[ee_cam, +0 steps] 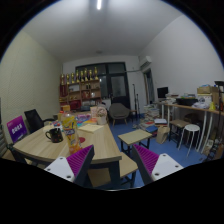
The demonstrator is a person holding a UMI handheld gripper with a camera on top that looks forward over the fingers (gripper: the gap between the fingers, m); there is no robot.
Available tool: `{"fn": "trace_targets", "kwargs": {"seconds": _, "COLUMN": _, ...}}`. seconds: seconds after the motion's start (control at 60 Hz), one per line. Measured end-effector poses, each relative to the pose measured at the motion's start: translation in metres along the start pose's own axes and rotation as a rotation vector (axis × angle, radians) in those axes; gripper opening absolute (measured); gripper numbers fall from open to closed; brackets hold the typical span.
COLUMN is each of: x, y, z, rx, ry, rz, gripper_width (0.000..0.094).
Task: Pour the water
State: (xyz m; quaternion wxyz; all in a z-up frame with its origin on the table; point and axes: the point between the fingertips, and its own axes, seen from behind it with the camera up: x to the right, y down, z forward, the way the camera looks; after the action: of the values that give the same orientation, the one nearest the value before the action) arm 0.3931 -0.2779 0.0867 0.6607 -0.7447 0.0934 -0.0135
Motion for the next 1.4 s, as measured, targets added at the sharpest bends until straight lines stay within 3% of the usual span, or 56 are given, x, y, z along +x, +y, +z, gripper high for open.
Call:
{"fn": "trace_targets", "kwargs": {"seconds": 0.283, "x": -0.001, "y": -0.006, "z": 0.01, "rx": 0.041, "ry": 0.021, "rz": -0.023, "gripper_width": 0.0828}}
{"fn": "trace_targets", "kwargs": {"seconds": 0.583, "x": -0.074, "y": -0.003, "z": 0.048, "rx": 0.099, "ry": -0.112, "rz": -0.094, "gripper_width": 0.0826}}
{"fn": "trace_targets", "kwargs": {"seconds": 0.8, "x": -0.133, "y": 0.017, "z": 0.114, "rx": 0.073, "ry": -0.167, "rz": -0.114, "gripper_width": 0.0816}}
{"fn": "trace_targets", "kwargs": {"seconds": 0.9, "x": -0.16, "y": 0.012, "z": 0.15, "rx": 0.09, "ry": -0.149, "rz": -0.108, "gripper_width": 0.0825}}
{"fn": "trace_targets", "kwargs": {"seconds": 1.05, "x": -0.173, "y": 0.013, "z": 0.2, "rx": 0.099, "ry": -0.018, "rz": -0.097, "gripper_width": 0.0809}}
{"fn": "trace_targets", "kwargs": {"seconds": 1.1, "x": -0.167, "y": 0.017, "z": 0.211, "rx": 0.09, "ry": 0.03, "rz": -0.09, "gripper_width": 0.0516}}
{"fn": "trace_targets", "kwargs": {"seconds": 1.117, "x": -0.167, "y": 0.018, "z": 0.213, "rx": 0.087, "ry": 0.041, "rz": -0.074, "gripper_width": 0.0493}}
{"fn": "trace_targets", "kwargs": {"seconds": 1.4, "x": -0.167, "y": 0.015, "z": 0.221, "rx": 0.092, "ry": 0.073, "rz": -0.12, "gripper_width": 0.0358}}
